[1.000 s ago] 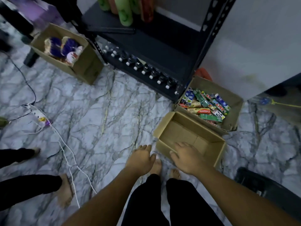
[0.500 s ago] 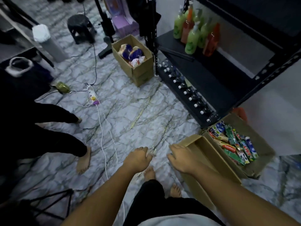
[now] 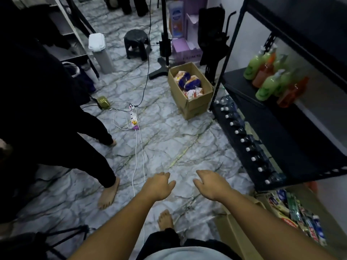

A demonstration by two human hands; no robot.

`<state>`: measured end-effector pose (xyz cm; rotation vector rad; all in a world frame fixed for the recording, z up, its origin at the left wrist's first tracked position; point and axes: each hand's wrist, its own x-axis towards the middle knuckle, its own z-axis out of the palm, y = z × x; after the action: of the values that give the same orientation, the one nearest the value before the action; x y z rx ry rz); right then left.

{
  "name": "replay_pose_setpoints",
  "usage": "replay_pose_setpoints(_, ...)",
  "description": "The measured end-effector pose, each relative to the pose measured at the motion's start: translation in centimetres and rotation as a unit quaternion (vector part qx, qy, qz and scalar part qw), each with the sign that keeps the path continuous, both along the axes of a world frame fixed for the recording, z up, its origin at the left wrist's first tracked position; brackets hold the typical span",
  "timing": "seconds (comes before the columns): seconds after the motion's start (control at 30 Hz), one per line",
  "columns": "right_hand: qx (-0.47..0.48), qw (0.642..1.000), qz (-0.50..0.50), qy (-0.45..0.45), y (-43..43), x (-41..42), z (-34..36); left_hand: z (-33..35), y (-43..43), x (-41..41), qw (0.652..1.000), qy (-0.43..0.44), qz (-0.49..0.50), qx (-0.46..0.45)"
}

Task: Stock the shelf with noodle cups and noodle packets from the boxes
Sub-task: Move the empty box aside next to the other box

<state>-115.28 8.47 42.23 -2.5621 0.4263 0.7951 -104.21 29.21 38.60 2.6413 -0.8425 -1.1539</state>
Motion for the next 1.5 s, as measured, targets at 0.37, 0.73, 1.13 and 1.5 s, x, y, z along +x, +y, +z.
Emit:
replay_pose_setpoints(0.37,-0.007,1.0,0.007,-0.009,-0.5,15.5,-0.2,0.7,-0.2,15.5,1.0,-0.015,0.006,0.007)
replay_pose_setpoints(0.73,-0.02,0.998,0.065,0.004,-7.2,30.7,-0.7,1.3,-5.7,30.0,0.999,-0.023,0.049,0.004)
replay_pose_setpoints(1.13,-0.009,0.999,0.047,-0.001,-12.9,45.2,-0.6,2.2,-11.3,45.2,0.998,-0.041,0.046,-0.018)
replay_pose_setpoints(1.5,-0.006,0.995,-0.094,0.019,-14.0,57.4,-2.1,1.6,-16.2,64.9,0.996,-0.033,-0.088,0.002)
